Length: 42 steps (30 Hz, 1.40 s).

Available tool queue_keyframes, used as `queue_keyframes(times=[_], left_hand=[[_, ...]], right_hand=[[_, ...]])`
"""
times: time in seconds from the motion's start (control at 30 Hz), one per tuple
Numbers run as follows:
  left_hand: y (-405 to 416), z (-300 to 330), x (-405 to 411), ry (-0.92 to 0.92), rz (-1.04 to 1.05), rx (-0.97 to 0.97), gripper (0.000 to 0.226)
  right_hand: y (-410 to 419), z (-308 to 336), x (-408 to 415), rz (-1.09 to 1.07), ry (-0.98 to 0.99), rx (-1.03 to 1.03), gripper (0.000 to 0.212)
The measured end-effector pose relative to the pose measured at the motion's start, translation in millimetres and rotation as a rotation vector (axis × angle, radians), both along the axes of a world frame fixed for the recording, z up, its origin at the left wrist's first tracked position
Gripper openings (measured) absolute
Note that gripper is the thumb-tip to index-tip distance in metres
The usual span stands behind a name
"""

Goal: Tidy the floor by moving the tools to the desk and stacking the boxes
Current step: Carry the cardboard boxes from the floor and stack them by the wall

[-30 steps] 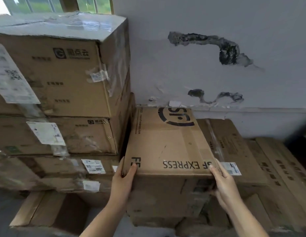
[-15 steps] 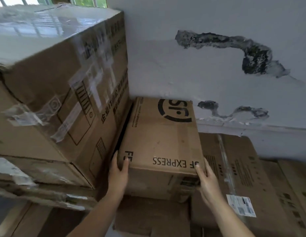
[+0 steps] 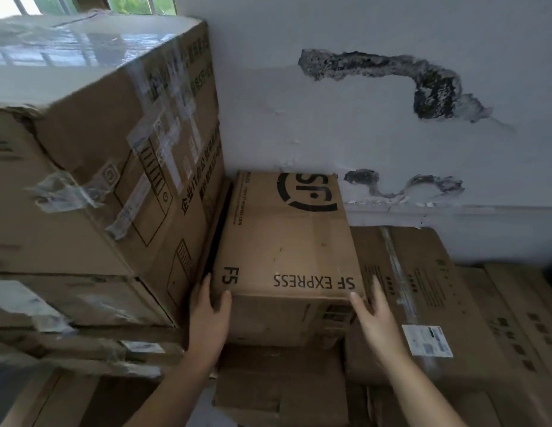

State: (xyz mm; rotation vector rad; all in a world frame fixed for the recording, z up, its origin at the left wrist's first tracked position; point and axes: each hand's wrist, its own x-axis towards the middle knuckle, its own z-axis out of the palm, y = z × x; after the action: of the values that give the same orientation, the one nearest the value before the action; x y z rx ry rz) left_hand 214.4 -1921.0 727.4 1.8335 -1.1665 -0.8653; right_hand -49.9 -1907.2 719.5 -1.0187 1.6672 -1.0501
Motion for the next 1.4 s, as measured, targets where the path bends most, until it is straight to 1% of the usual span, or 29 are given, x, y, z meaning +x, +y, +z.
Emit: queue_keyframes(times=[0.07,0.13,0.23,0.3,0.4,0.47,0.5,0.57,0.7,0.77,0.87,0.93,1.03,1.07,1.13,1.17,1.27,1.4], left_hand=[[20.0,5.5,7.2,-0.039,-0.105,-0.014,0.056],[41.9,12.2,16.1,-0.034,-0.235,-0.036,0.055],[71.9,22.7,32.2,0.070,-0.464,-0.076,0.051],[92.2,25.9,49.7,0.114,-0.638,-0.062,0.049],[121.3,24.0,73.7,0.074,-0.861,-0.036,0.055],[141.5,21.2,83.3,0.077,-0.953,-0.004,0.057],[152.3,18.7,86.2,0.082,-1.004,0.017,0.054],[175.4,8.6,89.0,0.081,-1.119,0.048,0.048],[229.9,-2.7,80.9,0.065,-1.356,0.091,0.062],[260.8,-6.5,71.7,0.066,-1.469,0.111,0.062],[314.1,-13.0,52.0,0.078,-1.627,0.159,0.058],[360.2,-13.1,38.8,0.093,-1.751,0.176,0.058],[441.8,-17.8,28.7,0.133,-1.919,0.216,0.055],[472.5,-19.3,27.6,0.144,-1.981,0.224,0.053],[531.6,-22.6,26.4,0.168,-2.131,0.214,0.050],[560.1,-23.7,25.9,0.166,-2.218,0.203,0.052],[636.6,-23.8,22.1,0.144,-2.451,0.183,0.060],[721.2,-22.1,19.4,0.106,-2.694,0.242,0.056]], right_hand=[[27.9,10.0,6.9,0.001,0.083,-0.033,0.072],[62.8,15.0,19.0,0.013,0.115,-0.080,0.071],[121.7,17.0,41.3,0.006,0.105,-0.108,0.071],[171.7,12.3,62.7,-0.048,0.107,-0.117,0.069],[256.7,3.1,100.0,-0.189,0.098,-0.115,0.068],[312.7,0.2,126.6,-0.318,0.088,-0.126,0.065],[339.1,-1.0,140.1,-0.394,0.086,-0.119,0.065],[389.9,-7.9,168.9,-0.560,0.054,-0.090,0.070],[469.2,-16.4,222.6,-0.879,0.012,-0.064,0.070],[499.8,-18.6,244.3,-0.998,0.008,-0.053,0.074],[551.3,-19.4,272.5,-1.205,-0.009,-0.065,0.060],[595.3,-18.1,296.2,-1.332,-0.012,-0.060,0.065],[670.0,-17.1,336.5,-1.530,-0.025,-0.011,0.061],[694.4,-15.7,350.5,-1.590,-0.023,0.006,0.063],[738.9,-14.5,379.1,-1.726,0.008,0.035,0.068],[759.4,-14.3,394.0,-1.800,0.019,0.046,0.068],[812.0,-12.4,434.0,-2.030,0.015,0.049,0.064],[860.7,-13.2,475.0,-2.312,-0.001,0.028,0.059]])
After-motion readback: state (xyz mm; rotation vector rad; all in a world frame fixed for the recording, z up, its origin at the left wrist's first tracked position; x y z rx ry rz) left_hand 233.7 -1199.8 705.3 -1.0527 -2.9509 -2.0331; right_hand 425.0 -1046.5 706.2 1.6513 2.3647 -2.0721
